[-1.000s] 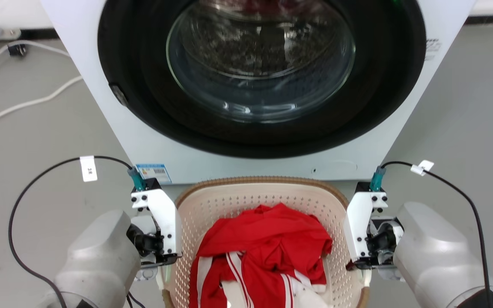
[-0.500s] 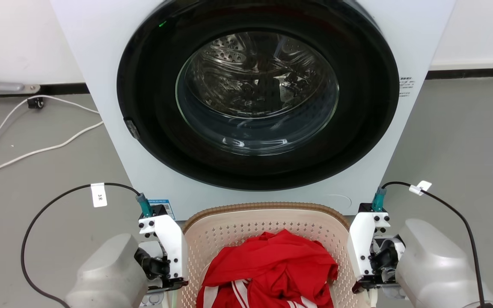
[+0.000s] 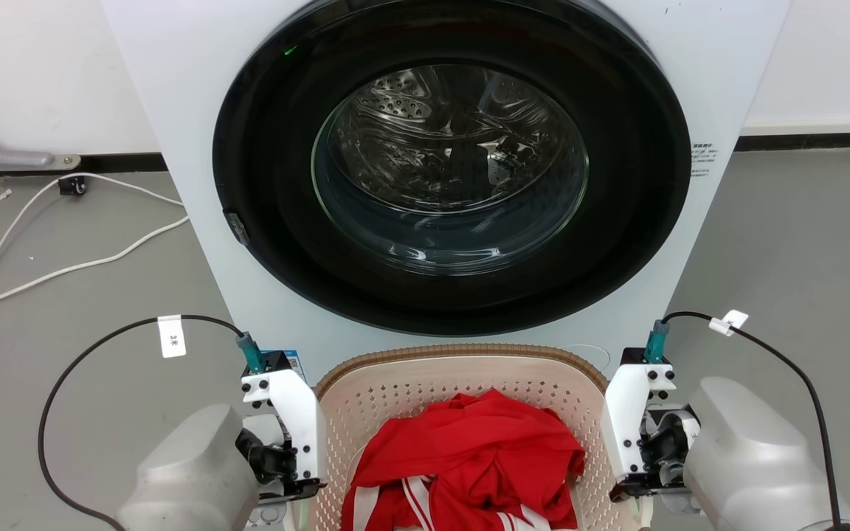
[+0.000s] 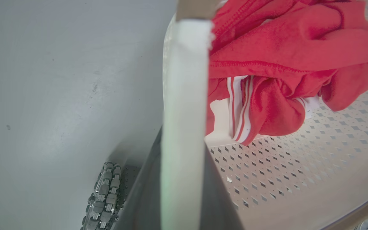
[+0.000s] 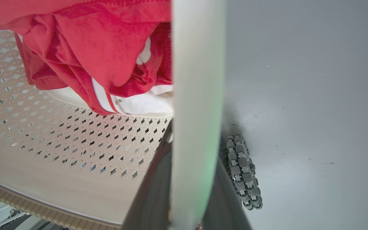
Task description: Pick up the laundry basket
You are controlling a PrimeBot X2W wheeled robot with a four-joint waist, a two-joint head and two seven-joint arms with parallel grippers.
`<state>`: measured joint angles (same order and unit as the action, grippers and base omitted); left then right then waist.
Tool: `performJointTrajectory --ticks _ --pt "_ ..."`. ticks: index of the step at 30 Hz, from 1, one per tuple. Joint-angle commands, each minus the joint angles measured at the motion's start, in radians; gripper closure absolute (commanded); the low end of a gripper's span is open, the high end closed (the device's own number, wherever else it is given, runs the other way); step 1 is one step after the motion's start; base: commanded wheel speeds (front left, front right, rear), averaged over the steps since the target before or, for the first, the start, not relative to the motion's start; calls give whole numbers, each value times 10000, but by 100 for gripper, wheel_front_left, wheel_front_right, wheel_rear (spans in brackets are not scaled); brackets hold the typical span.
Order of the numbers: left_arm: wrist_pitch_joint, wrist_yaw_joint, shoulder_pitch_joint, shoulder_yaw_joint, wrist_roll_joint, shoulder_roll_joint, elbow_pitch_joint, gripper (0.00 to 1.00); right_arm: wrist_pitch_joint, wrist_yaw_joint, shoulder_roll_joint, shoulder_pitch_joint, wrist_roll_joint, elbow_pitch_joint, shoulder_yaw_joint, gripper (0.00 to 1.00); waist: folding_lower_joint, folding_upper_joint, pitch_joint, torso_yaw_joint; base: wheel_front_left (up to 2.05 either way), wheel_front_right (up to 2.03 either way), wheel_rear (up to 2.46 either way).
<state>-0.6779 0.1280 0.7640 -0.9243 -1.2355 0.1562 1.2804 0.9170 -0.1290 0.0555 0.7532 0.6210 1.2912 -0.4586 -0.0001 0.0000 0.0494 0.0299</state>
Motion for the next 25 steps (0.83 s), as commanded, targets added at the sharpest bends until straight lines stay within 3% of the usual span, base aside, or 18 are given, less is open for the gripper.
performJointTrajectory --ticks 1,25 --pt "58 47 78 25 -45 -58 -50 100 -1 -32 -97 -138 -68 -44 27 100 1 0 -7 -3 0 0 0" --pt "-48 47 90 -67 -190 5 -66 100 149 -32 -99 -148 252 -44 -91 100 1 0 -72 14 0 0 0"
